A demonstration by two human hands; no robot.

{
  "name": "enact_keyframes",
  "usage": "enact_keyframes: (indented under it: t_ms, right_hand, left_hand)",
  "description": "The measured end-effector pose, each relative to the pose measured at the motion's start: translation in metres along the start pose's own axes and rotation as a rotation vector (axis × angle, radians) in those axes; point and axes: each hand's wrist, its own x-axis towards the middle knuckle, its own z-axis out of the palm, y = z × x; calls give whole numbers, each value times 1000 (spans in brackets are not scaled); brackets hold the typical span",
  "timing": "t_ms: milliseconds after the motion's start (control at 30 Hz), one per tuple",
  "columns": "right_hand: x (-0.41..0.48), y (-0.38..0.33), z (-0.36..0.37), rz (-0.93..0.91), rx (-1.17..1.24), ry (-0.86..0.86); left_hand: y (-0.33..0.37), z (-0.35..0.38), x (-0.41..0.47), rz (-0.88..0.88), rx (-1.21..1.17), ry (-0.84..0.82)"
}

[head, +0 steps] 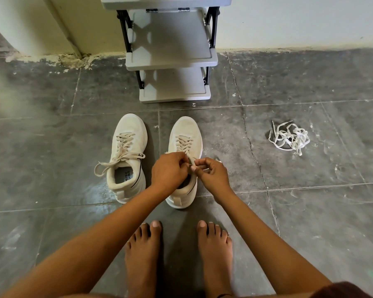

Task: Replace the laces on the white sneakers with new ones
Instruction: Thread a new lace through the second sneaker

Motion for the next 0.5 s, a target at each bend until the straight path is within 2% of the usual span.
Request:
enact_keyframes:
  t_ms: [333,500]
  right_hand:
    - [-3,-3,-2,9,42,-45]
    - [-3,-3,-2,1,33,-34]
  left_hand:
    - [7,7,-4,-77,-32,82]
    - [8,9,-2,-130,-43,72]
